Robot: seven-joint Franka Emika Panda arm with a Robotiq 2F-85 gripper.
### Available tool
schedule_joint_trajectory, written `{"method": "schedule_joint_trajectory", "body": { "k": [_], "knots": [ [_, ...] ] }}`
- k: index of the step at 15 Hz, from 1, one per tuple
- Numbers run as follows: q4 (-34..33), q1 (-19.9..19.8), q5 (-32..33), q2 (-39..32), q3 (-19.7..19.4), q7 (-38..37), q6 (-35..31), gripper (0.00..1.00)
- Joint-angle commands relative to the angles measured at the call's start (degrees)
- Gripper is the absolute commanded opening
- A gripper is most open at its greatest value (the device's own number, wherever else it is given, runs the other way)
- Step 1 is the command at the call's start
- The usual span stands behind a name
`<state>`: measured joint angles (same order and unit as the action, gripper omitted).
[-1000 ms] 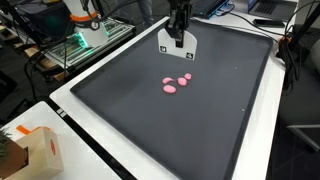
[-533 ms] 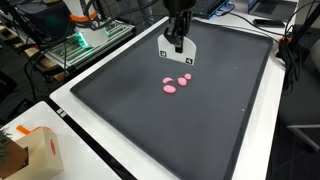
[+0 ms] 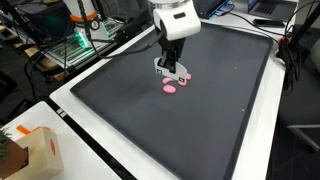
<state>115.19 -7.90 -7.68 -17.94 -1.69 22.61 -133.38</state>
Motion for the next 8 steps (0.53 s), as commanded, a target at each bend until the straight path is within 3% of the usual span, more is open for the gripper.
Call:
{"method": "schedule_joint_trajectory", "body": {
  "k": [1, 8],
  "knots": [
    [3.6, -1.7, -2.2, -0.5, 1.2, 3.6, -5.0, 0.01],
    [9.2, -2.5, -2.5, -0.9, 2.3, 6.0, -13.6, 0.01]
  ]
}}
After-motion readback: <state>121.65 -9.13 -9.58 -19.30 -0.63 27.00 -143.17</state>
